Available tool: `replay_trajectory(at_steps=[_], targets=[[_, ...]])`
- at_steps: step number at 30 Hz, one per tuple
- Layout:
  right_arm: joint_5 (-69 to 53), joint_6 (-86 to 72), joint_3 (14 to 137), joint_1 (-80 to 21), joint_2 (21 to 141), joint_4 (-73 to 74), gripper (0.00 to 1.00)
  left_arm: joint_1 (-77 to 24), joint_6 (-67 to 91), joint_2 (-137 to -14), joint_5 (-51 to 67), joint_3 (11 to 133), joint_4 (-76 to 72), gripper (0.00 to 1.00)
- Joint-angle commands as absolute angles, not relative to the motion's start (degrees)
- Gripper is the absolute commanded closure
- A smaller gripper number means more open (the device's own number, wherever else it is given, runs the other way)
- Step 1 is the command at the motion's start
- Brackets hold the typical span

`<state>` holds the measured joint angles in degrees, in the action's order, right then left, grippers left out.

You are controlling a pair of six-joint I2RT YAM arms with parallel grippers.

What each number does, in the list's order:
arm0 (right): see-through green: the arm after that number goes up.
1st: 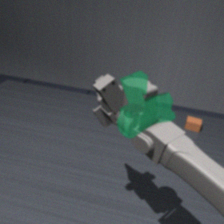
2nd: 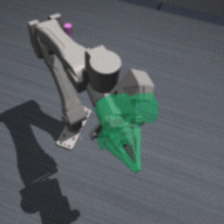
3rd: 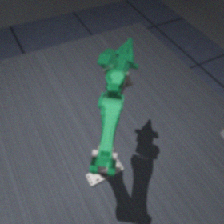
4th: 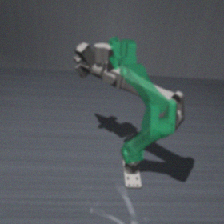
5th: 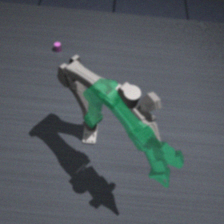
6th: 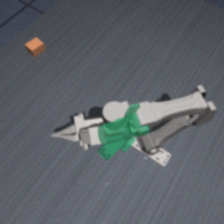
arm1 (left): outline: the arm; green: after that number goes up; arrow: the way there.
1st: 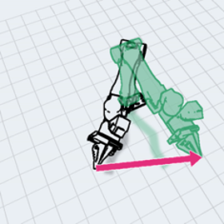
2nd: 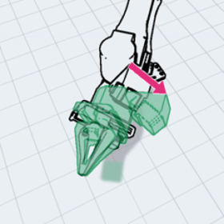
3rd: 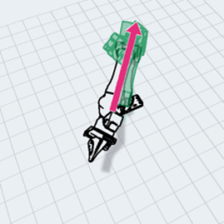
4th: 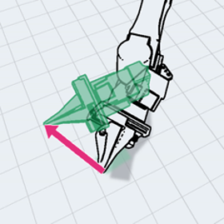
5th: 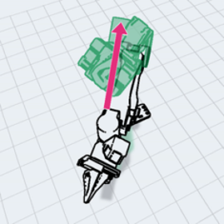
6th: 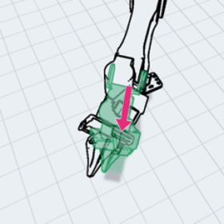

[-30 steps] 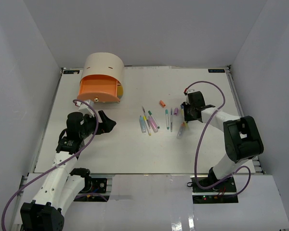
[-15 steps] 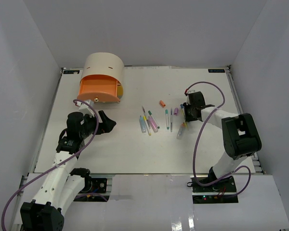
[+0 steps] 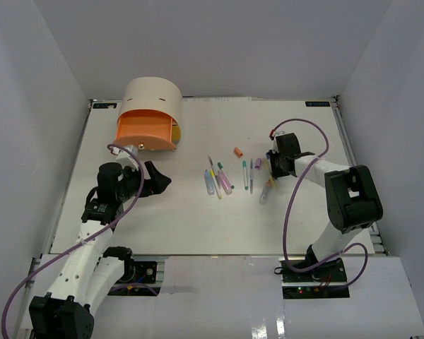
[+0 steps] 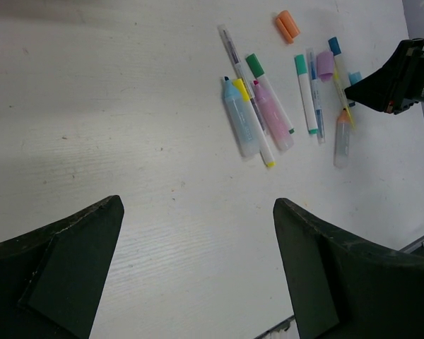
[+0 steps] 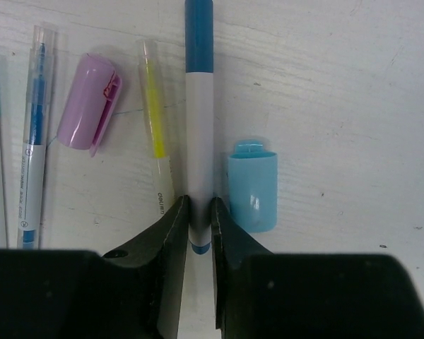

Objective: Sort the stationery into containers
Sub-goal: Pick up the pen from the center of the board.

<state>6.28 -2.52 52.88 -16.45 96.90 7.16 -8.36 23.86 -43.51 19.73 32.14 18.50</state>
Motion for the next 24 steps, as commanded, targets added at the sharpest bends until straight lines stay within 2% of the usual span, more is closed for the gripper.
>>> replay_trajectory(at_steps=[1,6,12,18,24], targets=[[6.2,-1.7,55.3,-16.2,94.2,8.3,0.90,-8.4,25.2,-43.2,22.5,37.1,20.2,0.02],[4.7,-1.8,55.6,-17.0,87.1,9.6,0.92,-8.5,28.6,-43.9,26.4,44.5,23.1,0.02],[-1.1,-4.4,54.8,-23.1,75.9,9.3,0.92,-11.3,36.4,-49.1,29.3,54.6,21.9,0.03],[-7.6,-10.8,53.8,-32.1,67.9,3.6,0.92,-16.9,41.3,-56.5,24.5,62.3,18.1,0.03],[-10.8,-16.1,52.2,-37.5,63.3,-5.4,0.92,-28.3,44.0,-66.6,15.3,69.3,14.4,0.07]])
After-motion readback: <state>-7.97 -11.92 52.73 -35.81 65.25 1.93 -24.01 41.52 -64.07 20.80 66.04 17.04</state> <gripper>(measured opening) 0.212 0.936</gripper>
